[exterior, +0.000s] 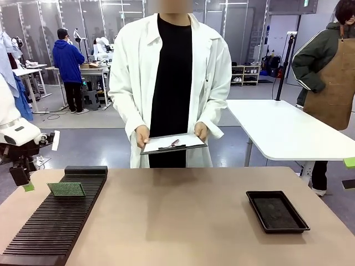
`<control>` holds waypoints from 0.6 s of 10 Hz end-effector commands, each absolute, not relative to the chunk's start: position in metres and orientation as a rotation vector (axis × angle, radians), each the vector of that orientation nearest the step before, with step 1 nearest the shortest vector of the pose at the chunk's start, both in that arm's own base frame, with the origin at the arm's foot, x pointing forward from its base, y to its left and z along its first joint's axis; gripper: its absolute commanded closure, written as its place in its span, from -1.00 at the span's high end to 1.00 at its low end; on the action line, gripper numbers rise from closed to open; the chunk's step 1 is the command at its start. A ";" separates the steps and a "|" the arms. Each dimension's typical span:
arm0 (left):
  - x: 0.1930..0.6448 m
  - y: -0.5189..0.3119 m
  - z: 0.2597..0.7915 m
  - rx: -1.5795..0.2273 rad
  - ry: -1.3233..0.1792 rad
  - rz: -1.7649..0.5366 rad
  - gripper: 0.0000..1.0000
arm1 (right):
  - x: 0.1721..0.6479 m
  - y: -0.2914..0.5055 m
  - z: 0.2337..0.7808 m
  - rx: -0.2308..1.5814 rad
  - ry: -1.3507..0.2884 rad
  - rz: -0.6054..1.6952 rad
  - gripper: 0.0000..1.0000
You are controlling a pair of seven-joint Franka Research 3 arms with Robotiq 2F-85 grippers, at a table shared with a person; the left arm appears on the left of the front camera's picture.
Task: Inspect the PCB.
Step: Pick up the Blank PCB and present it to the human.
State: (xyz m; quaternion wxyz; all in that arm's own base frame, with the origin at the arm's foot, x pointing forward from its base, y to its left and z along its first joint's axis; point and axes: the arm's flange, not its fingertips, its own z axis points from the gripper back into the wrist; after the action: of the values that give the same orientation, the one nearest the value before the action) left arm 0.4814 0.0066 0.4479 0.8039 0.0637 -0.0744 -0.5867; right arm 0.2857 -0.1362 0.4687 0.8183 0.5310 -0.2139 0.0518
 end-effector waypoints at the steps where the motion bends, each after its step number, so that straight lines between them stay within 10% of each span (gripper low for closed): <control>1: 0.504 0.023 0.438 0.137 -0.246 -1.420 1.00 | 0.286 -0.137 0.469 1.137 -0.468 0.121 1.00; 6: 0.530 0.013 0.415 0.182 -0.293 -1.522 1.00 | 0.286 -0.137 0.469 1.137 -0.468 0.121 1.00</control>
State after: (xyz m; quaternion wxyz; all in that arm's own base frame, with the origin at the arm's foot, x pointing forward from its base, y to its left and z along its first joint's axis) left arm 0.5181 0.0142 0.4225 0.7090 0.0636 -0.1168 -0.6926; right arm 0.2857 -0.1362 0.4687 0.8183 0.5309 -0.2139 0.0517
